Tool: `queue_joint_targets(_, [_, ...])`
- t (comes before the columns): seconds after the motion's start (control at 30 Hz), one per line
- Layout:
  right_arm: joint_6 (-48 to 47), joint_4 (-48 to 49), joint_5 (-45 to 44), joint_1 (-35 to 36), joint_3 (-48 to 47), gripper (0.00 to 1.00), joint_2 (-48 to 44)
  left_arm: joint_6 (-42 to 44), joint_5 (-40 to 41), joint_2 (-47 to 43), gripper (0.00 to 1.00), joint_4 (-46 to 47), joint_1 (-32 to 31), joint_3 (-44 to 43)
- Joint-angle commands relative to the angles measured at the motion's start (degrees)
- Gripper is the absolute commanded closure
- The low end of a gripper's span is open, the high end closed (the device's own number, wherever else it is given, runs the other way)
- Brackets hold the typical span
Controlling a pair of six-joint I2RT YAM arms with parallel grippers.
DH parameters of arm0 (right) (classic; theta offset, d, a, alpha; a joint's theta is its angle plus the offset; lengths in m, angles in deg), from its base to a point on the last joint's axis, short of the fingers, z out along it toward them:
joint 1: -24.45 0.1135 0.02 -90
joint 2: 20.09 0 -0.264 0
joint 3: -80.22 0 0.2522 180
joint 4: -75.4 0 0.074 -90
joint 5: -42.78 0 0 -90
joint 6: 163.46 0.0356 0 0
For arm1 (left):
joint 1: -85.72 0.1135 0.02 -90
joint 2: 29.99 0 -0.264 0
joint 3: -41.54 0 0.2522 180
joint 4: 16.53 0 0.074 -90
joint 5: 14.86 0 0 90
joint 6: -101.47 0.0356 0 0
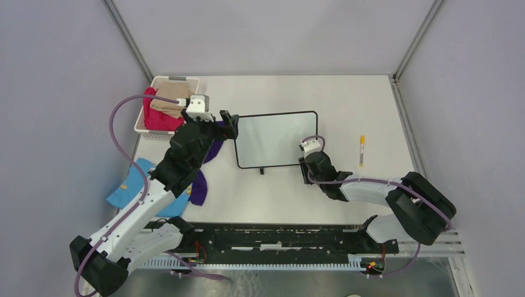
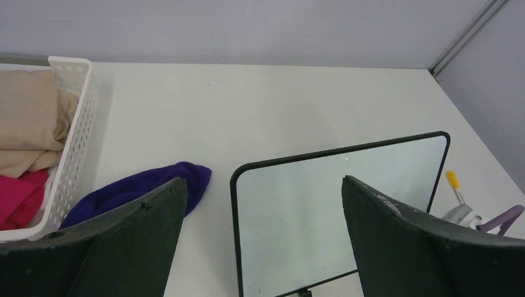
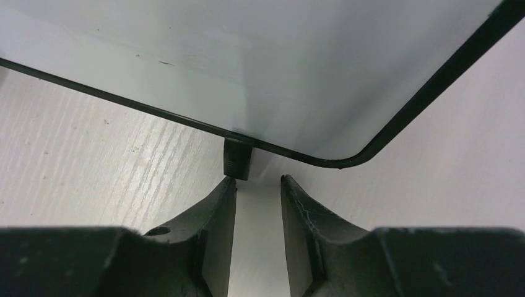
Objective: Write a sentence on the whiteboard
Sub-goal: Adjust the whiteboard stand at the center of the board.
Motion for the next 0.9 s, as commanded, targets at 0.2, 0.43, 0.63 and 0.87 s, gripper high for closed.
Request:
queue_joint_targets(0.2, [4.31,3.44,-1.09,-0.91,-2.90,0.55,2.35,-2.28,-0.65,-0.55,0.00,1.97,-0.25,-1.21])
queue_joint_targets(0.43, [4.42,3.77,0.24,-1.00,-4.82,0.53,3.39,-2.29,-0.86,-0.27,0.00,1.97,-0.24,-1.27])
queue_joint_targets(0.63, [4.77,3.86,1.23,-0.85,-5.47,0.50,3.94,-2.30,-0.93,-0.18,0.00,1.97,-0.23,-1.32])
queue_joint_targets(0.87, [5.32,3.37,-0.41,-0.84,-6.72,0.62,5.48,-2.37,-1.14,-0.11,0.00,2.01,-0.23,-1.30])
